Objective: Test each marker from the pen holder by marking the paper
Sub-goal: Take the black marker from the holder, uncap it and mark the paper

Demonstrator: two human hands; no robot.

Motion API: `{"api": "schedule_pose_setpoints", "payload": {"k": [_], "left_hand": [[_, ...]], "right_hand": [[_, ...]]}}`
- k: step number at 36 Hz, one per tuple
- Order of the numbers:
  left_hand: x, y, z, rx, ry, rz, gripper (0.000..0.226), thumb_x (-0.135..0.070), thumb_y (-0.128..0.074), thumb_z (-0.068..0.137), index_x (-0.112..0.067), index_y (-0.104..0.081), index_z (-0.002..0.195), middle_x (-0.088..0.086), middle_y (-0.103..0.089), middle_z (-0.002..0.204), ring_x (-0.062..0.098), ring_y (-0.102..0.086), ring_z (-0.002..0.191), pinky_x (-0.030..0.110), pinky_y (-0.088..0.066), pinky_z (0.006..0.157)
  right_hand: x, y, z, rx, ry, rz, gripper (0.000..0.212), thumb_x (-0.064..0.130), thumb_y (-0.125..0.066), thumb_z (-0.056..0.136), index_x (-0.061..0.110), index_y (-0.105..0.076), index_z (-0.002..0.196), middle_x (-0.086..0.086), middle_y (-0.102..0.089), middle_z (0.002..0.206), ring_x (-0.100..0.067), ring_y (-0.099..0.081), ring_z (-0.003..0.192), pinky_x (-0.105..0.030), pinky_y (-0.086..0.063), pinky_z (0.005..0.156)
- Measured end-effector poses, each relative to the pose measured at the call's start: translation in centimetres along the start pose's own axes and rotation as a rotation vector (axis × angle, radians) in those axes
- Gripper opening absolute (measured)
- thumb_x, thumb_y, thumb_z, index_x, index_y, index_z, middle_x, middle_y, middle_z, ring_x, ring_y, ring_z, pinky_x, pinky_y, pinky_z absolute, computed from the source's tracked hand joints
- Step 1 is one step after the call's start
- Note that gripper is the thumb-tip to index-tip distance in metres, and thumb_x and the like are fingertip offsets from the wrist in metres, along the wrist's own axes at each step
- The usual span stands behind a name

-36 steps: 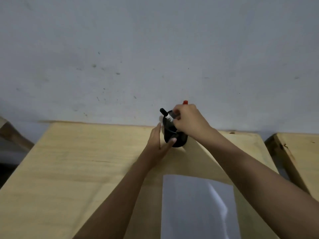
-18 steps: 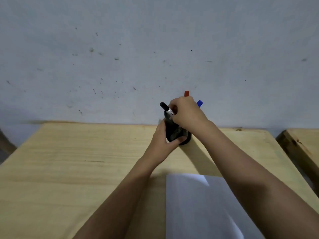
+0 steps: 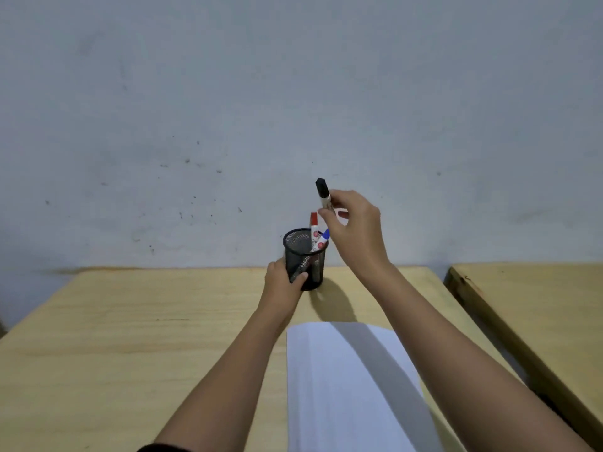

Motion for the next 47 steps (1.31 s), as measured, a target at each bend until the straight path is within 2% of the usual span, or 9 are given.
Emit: {"api": "schedule_pose_setpoints", "payload": {"k": [3,6,11,18,26,30,36,42,47], "left_hand": [[-2.3,1.6,-1.2,0.009,-0.075,-0.072,0.023,-0.014,-0.062,0.087,-0.009,-0.055,0.108,0.005,-0.051,0.108,0.01,-0.05,0.089,0.002,-0.037,0.066],[-4.8,3.2,-2.3,0.023,-0.14,-0.142,0.037,-0.023,-0.064,0.086,-0.008,-0.054,0.118,-0.001,-0.053,0.113,0.012,-0.052,0.105,0.015,-0.039,0.086],[-8.3,4.4,-5.4,0.167,-0.192,-0.353,0.02,-0.024,-0.064,0.087,-0.018,-0.061,0.105,-0.009,-0.065,0.099,0.008,-0.06,0.095,0.014,-0.047,0.085],[-9.1,4.0,-9.6,0.33,-0.199,-0.455,0.03,-0.018,-0.059,0.09,-0.007,-0.06,0.118,0.009,-0.065,0.101,0.017,-0.064,0.095,0.028,-0.054,0.092],[-9.1,4.9,-11.5,0.34,-0.246,-0.442,0.008,-0.005,-0.067,0.083,-0.012,-0.072,0.083,0.01,-0.069,0.08,0.024,-0.067,0.082,0.033,-0.056,0.088],[-9.4,6.9,-11.1,0.228,-0.265,-0.5,0.012,-0.005,-0.067,0.083,-0.014,-0.072,0.079,0.0,-0.072,0.072,0.017,-0.07,0.075,0.026,-0.058,0.082],[-8.6,9.3,-10.6,0.124,-0.23,-0.595,0.013,-0.006,-0.066,0.084,-0.015,-0.073,0.079,-0.001,-0.074,0.074,0.019,-0.071,0.078,0.026,-0.057,0.083],[-8.2,9.2,-10.8,0.075,-0.209,-0.696,0.01,-0.006,-0.063,0.086,-0.001,-0.07,0.091,0.01,-0.07,0.085,0.012,-0.072,0.076,0.018,-0.056,0.077],[-7.6,8.4,-10.7,0.02,-0.184,-0.715,0.008,-0.007,-0.064,0.085,-0.009,-0.072,0.083,0.009,-0.069,0.08,0.024,-0.066,0.08,0.028,-0.056,0.085]], "right_hand": [[0.6,1.3,-1.2,0.032,0.021,-0.04,0.016,0.007,-0.058,0.086,0.01,-0.067,0.1,-0.006,-0.062,0.093,-0.002,-0.055,0.077,-0.007,-0.04,0.068],[0.1,1.9,-3.1,0.085,0.003,-0.093,0.019,0.014,-0.055,0.091,0.013,-0.066,0.106,-0.006,-0.061,0.096,-0.017,-0.058,0.087,-0.02,-0.041,0.074],[-1.1,2.0,-7.1,0.188,-0.089,-0.177,0.021,0.016,-0.051,0.093,0.014,-0.064,0.109,-0.006,-0.055,0.092,-0.023,-0.058,0.087,-0.035,-0.044,0.08],[-1.7,1.3,-11.9,0.389,-0.076,-0.332,0.02,0.016,-0.048,0.095,0.01,-0.063,0.106,-0.007,-0.052,0.092,-0.024,-0.054,0.085,-0.038,-0.044,0.079],[0.0,1.6,-13.9,0.521,-0.009,-0.376,0.024,0.02,-0.048,0.095,0.016,-0.062,0.115,-0.006,-0.053,0.093,-0.017,-0.048,0.083,-0.027,-0.035,0.071],[0.5,2.9,-13.4,0.501,-0.061,-0.277,0.022,0.023,-0.048,0.096,0.014,-0.065,0.107,-0.011,-0.066,0.092,-0.025,-0.057,0.084,-0.038,-0.043,0.072],[-0.5,5.3,-12.0,0.406,-0.246,0.029,0.008,0.019,-0.067,0.085,0.017,-0.073,0.089,-0.009,-0.073,0.086,-0.013,-0.067,0.076,-0.033,-0.052,0.077],[-1.8,5.2,-12.6,0.117,-0.53,0.677,0.01,0.003,-0.07,0.078,0.003,-0.067,0.088,-0.002,-0.067,0.067,-0.017,-0.068,0.074,-0.022,-0.057,0.079],[-2.7,2.7,-13.7,-0.107,-0.713,1.084,0.004,0.001,-0.065,0.083,0.004,-0.064,0.084,-0.002,-0.065,0.081,-0.011,-0.065,0.079,-0.017,-0.056,0.077]]}}
Point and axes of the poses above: each hand's wrist, its own z-axis towards the middle knuckle, its own y-axis out of the back of the hand, x = y × z, the point moved 9 cm from there along z, towards the middle knuckle
